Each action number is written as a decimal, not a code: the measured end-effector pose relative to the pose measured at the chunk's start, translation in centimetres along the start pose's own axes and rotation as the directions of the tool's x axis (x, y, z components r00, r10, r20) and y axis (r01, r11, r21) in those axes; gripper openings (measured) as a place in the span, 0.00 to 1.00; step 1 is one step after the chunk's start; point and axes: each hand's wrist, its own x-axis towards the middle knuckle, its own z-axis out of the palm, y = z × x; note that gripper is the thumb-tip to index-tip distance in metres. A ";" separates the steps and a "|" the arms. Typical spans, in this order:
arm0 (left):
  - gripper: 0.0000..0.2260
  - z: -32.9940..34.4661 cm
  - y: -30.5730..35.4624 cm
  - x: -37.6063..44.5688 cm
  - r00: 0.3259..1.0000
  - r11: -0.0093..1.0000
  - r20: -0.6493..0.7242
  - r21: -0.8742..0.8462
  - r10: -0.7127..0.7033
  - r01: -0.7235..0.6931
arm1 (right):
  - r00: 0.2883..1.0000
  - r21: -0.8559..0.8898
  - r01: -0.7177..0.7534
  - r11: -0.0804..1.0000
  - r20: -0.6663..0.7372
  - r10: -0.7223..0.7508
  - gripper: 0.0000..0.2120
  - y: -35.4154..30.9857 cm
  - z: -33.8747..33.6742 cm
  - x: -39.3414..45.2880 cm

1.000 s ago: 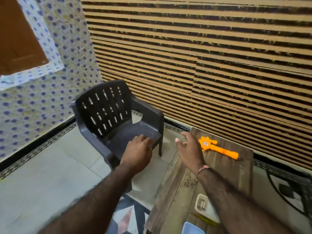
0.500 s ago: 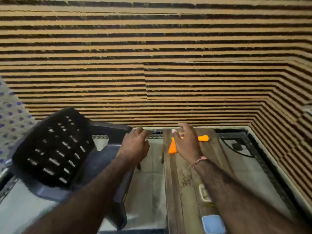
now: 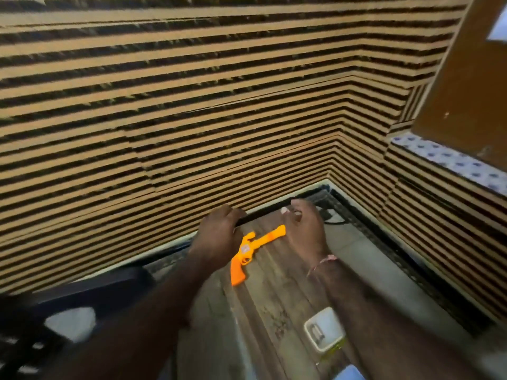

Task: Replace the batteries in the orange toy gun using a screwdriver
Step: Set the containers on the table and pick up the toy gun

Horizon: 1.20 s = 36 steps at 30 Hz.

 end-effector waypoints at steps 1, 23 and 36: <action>0.19 0.4 -0.2 1.4 1.000 0.999 0.009 -0.023 0.022 -0.022 | 1.000 0.004 -0.017 1.000 -0.011 0.017 0.16 0.3 -0.1 0.7; 0.17 14.6 13.7 17.0 0.720 0.744 0.237 -0.380 0.652 -0.549 | 0.806 -0.205 -0.452 0.868 -0.511 0.300 0.19 8.0 -10.8 1.7; 0.20 27.7 4.2 17.7 0.459 0.682 0.527 -0.669 0.715 -0.294 | 0.480 -0.001 -0.782 0.623 -0.639 0.601 0.16 13.5 5.8 -3.6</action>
